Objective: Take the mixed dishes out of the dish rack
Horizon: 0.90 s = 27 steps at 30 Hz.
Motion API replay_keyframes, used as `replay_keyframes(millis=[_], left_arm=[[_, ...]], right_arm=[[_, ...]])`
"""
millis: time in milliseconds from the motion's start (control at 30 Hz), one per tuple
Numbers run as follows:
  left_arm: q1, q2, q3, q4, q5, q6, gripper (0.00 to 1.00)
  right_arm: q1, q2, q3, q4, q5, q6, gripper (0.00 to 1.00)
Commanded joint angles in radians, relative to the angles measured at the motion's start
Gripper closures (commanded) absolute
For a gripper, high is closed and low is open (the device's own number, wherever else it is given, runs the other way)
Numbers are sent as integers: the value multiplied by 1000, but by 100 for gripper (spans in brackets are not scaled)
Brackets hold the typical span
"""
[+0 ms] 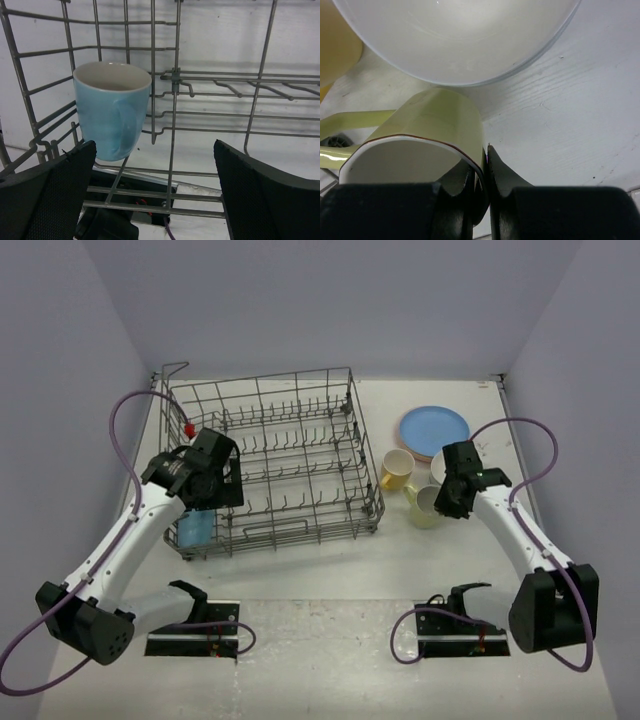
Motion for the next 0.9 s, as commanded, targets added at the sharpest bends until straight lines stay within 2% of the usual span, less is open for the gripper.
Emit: replay_keyframes(millis=[0, 233, 267, 333, 367, 400, 467, 500, 567, 733, 867], left_arm=[[1, -3, -41, -68, -21, -19, 0], [0, 11, -90, -67, -87, -46, 5], [0, 19, -93, -63, -91, -46, 8], [0, 27, -117, -56, -104, -58, 12], [0, 31, -125, -48, -95, -57, 16], [0, 31, -134, -40, -84, -55, 23], [-2, 31, -151, -22, -73, -48, 29], [0, 30, -153, -20, -75, -48, 38], [-2, 31, -156, -17, -76, -46, 49], [-2, 40, -154, -16, -75, -43, 68], [-2, 42, -140, -28, -84, -45, 100]], right_arm=[[9, 29, 8, 77, 59, 60, 98], [18, 76, 14, 86, 65, 74, 80], [20, 74, 14, 83, 64, 75, 72], [18, 69, 14, 80, 59, 74, 62], [20, 65, 17, 72, 59, 74, 43], [20, 59, 22, 65, 52, 72, 35], [21, 39, 27, 61, 46, 72, 25], [21, 14, 27, 60, 32, 66, 21], [21, -10, 40, 52, 32, 68, 18], [21, -93, 88, 17, 52, 66, 9], [21, -133, 122, -4, 68, 74, 9]])
